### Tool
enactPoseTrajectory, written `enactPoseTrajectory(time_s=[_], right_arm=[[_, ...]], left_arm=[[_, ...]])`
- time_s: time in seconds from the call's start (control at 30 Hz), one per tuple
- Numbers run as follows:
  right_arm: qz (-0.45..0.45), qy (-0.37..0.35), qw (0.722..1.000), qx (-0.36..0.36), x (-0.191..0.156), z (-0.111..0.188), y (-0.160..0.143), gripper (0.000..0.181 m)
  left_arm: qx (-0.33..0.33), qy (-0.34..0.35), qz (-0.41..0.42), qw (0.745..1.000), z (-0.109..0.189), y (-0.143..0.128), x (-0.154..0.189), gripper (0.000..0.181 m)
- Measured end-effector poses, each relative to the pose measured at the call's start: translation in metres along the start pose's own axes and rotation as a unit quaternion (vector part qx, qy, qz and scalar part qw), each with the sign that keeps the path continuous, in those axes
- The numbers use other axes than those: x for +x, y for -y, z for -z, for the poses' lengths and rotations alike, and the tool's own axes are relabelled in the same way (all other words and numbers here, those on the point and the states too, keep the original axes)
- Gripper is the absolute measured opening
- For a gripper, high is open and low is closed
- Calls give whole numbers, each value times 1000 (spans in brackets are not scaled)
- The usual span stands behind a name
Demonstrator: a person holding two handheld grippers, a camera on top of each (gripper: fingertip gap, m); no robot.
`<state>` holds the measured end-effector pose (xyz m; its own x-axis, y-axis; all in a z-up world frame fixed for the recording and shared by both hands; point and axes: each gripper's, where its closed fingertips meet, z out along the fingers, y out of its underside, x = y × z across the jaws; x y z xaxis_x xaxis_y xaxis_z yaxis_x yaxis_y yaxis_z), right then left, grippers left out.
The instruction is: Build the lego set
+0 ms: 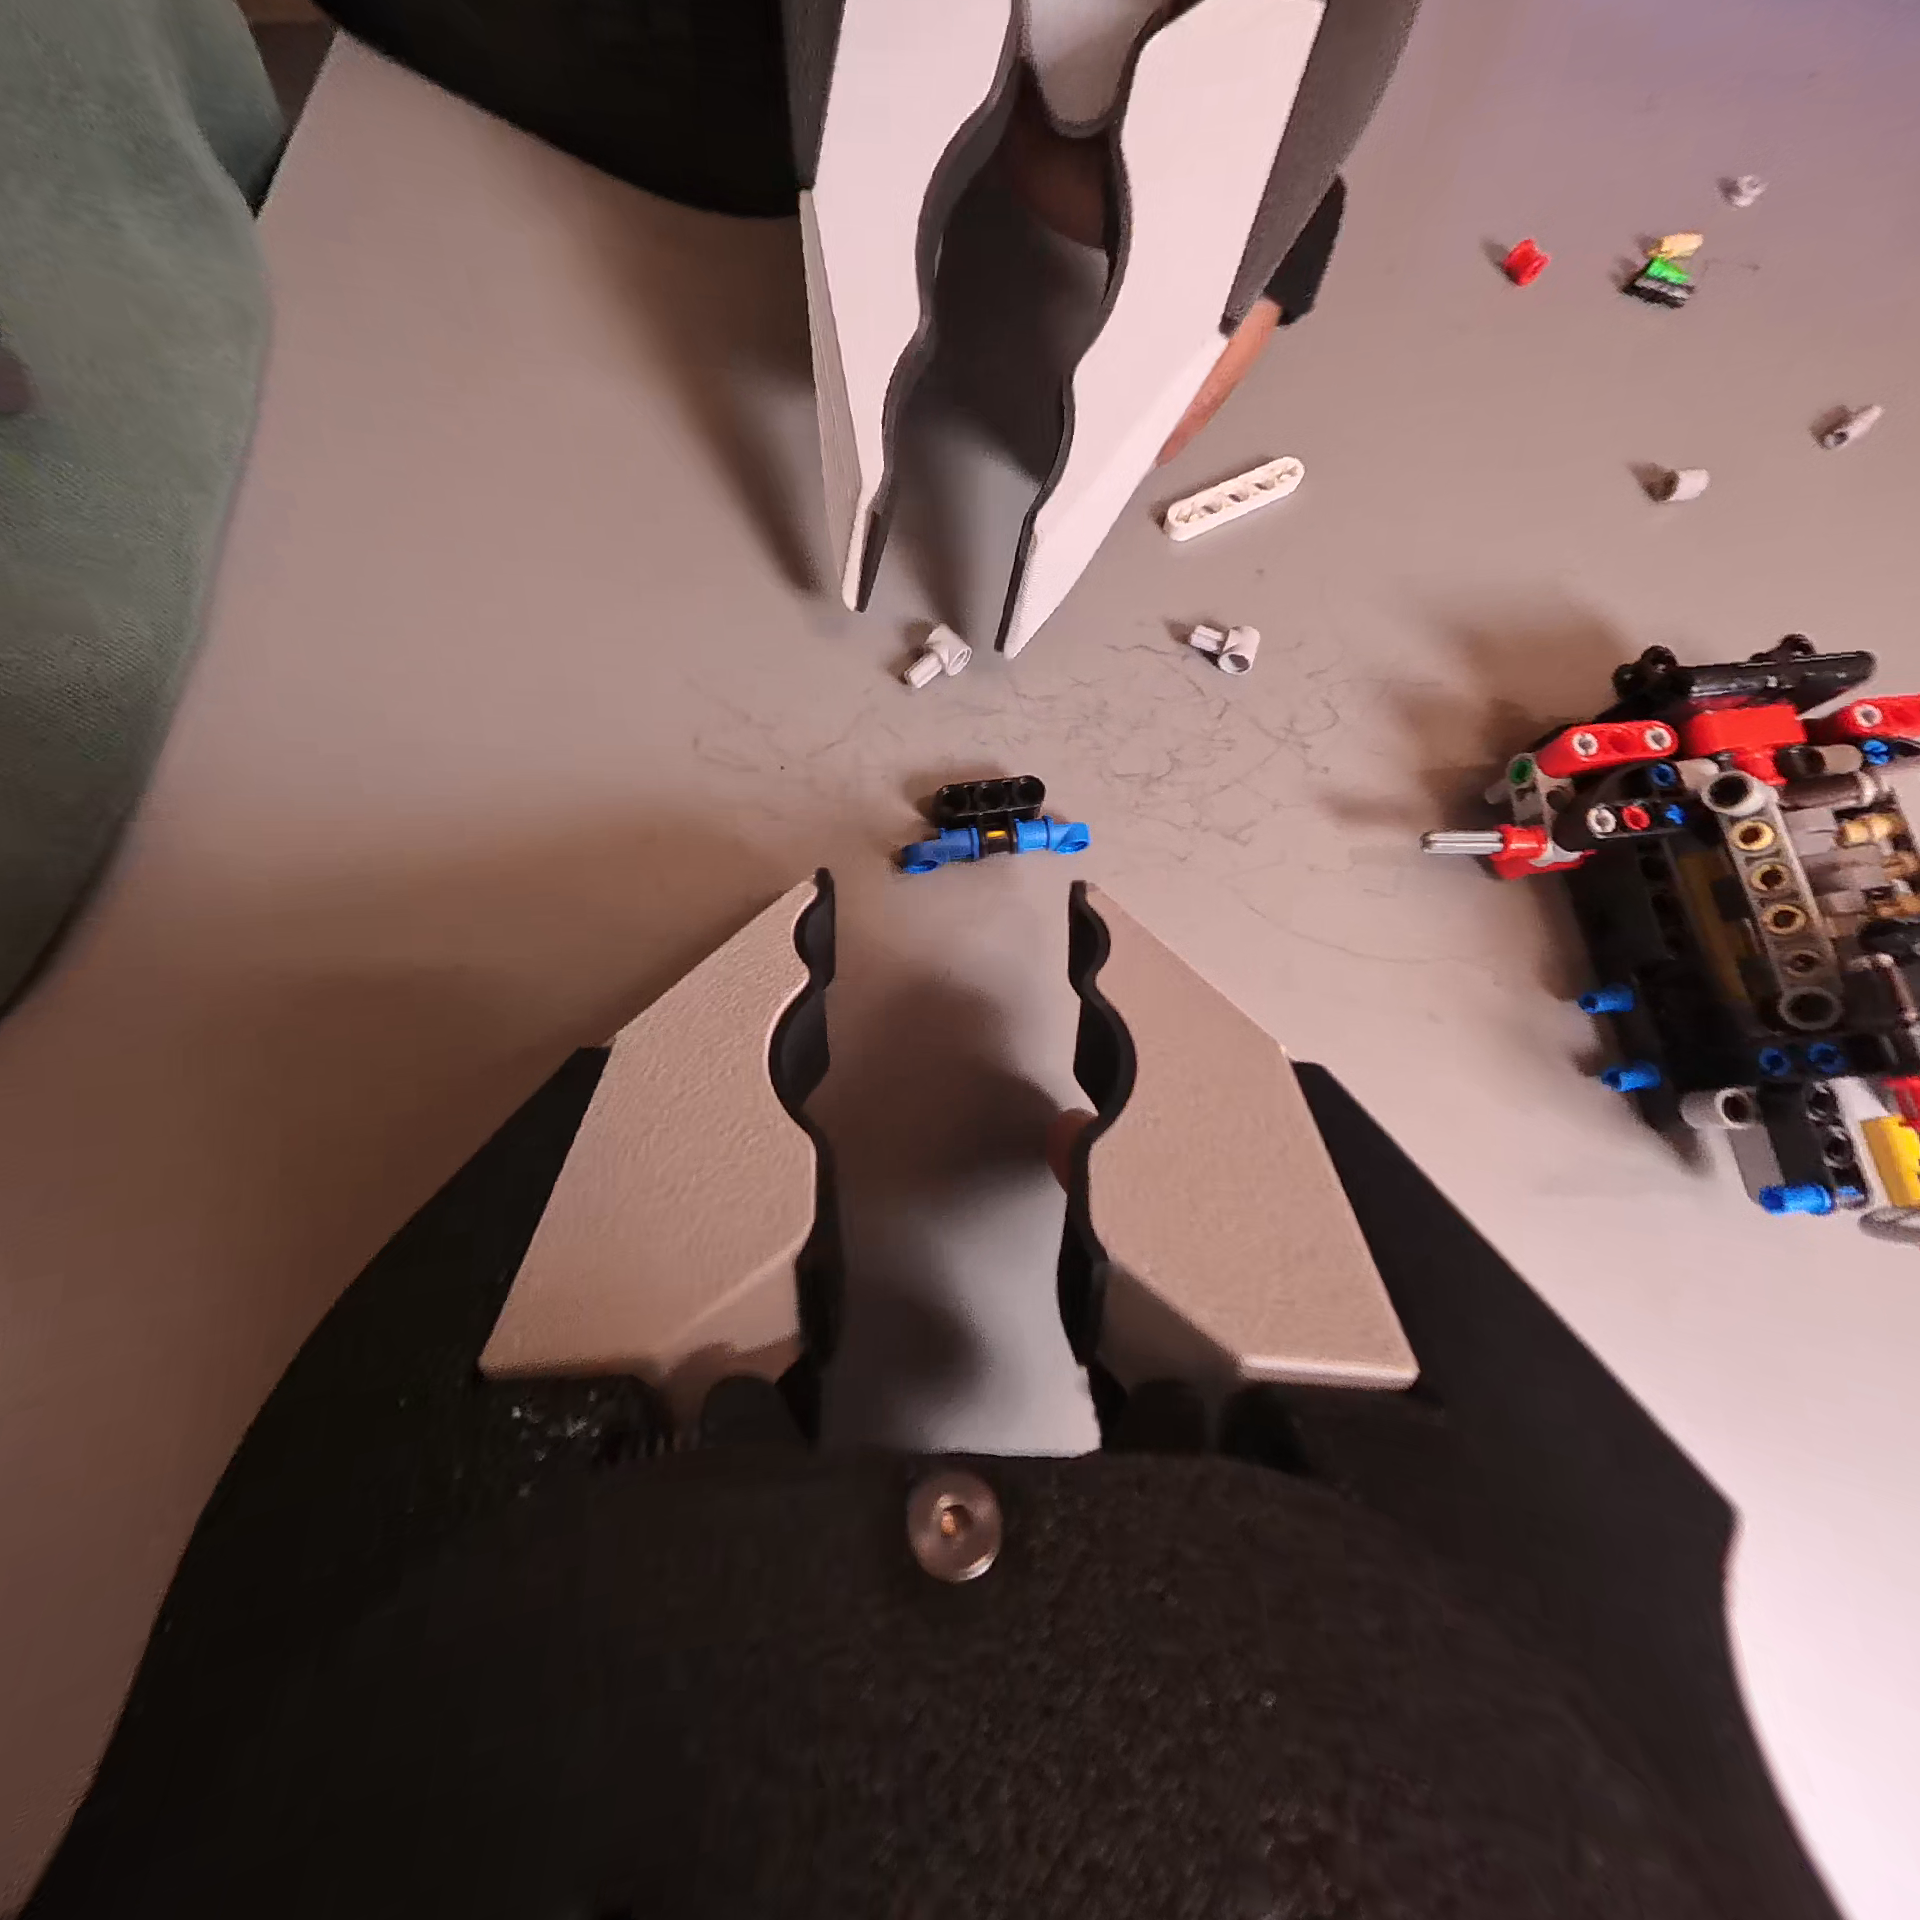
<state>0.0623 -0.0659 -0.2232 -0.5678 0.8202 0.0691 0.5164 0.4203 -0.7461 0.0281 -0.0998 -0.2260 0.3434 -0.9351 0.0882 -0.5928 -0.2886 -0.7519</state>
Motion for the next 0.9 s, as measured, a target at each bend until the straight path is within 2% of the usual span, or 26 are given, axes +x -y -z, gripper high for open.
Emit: enactPoseTrajectory(time_s=[0.13, 0.23, 0.33, 0.5, 0.77, 0.9], right_arm=[[23, 21, 999, -29, 2, -6, -2, 52], [36, 45, 997, -43, 3, -10, -2, 55], [54, 64, 994, -66, 5, -14, -2, 55], [59, 74, 992, -82, 7, -19, 0, 52], [43, 56, 994, -78, 7, -18, -1, 46], [43, 52, 995, -74, 7, -18, -1, 45]], left_arm=[[-28, -20, -6, 999, -5, -8, 4, 17], [-28, -21, -9, 999, -4, -9, 7, 7], [-25, -11, -2, 1000, -5, -9, 8, 5], [-18, 15, 25, 999, -3, -9, 7, 18], [-31, 83, 129, 988, -8, 0, 8, 27], [-33, 105, 139, 984, -9, -2, 5, 25]])
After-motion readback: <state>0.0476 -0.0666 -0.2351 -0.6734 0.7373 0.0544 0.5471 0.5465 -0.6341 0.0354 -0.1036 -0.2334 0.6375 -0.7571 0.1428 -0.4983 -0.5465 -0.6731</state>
